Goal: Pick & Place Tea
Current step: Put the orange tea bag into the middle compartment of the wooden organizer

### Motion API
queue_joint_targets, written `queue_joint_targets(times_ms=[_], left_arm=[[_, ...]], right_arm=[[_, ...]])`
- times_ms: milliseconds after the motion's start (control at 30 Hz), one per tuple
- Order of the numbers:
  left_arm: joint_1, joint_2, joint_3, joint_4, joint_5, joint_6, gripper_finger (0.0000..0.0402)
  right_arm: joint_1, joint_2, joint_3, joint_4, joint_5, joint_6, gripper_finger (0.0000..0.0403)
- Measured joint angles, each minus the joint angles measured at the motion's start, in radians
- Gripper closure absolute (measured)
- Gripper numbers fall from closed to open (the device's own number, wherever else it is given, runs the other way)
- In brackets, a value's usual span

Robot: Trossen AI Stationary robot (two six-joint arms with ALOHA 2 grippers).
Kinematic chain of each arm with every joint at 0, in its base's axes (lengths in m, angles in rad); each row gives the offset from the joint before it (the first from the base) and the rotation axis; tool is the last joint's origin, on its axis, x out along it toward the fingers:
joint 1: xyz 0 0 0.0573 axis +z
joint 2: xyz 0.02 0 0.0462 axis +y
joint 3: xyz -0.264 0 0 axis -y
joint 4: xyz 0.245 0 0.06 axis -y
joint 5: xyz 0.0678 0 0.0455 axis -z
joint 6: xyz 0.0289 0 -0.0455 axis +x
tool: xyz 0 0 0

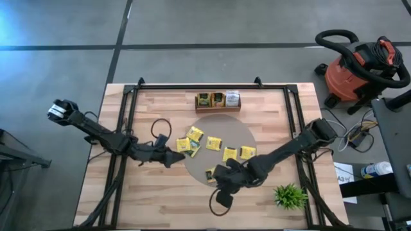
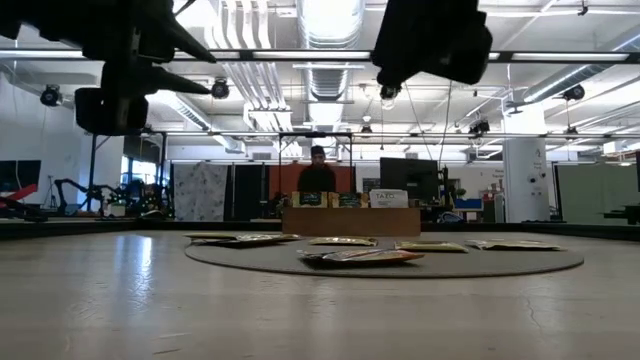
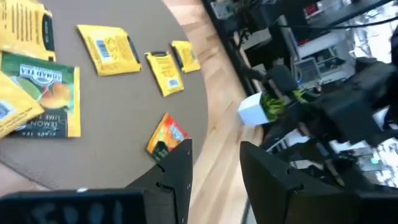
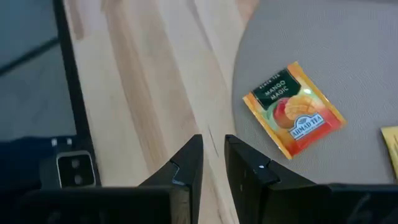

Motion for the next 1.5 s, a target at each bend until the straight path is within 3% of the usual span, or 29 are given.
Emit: queue_joint_targets(times_ms=[167,267,567,767,867,1100,1267,1500], left_arm=[[-0.032,0.108,0.014,0.049,-0.008,0.035,0.0273],[-0.034,0.198,0.032,0.071,0.045,0.061,0.0273],[-0.031,0.442,0.147,0.077,0.088,0.271,0.0273],[-0.023,0.562,0.279,0.062,0.091,0.601,0.0273],[-0.01,0.601,0.344,0.003,0.096,0.696,0.0273],[0.03,0.64,0.401,-0.18,0.13,0.65,0.0273],[0.063,0.64,0.378,-0.182,0.184,0.53,0.0273],[0.105,0.672,0.375,-0.141,0.286,0.509,0.0273]], right_arm=[[0.007,0.003,-0.012,-0.001,0.034,0.092,0.0337],[-0.001,0.012,-0.036,0.003,0.055,0.182,0.0337],[-0.007,0.029,-0.211,0.139,0.069,0.575,0.0337],[-0.008,0.029,-0.354,0.421,0.078,0.73,0.0337],[-0.008,0.029,-0.415,0.597,0.08,0.754,0.0337],[-0.008,0.026,-0.451,0.676,0.085,0.744,0.0337],[-0.008,0.028,-0.447,0.61,0.085,0.731,0.0341],[-0.008,0.029,-0.487,0.565,0.085,0.727,0.0352]])
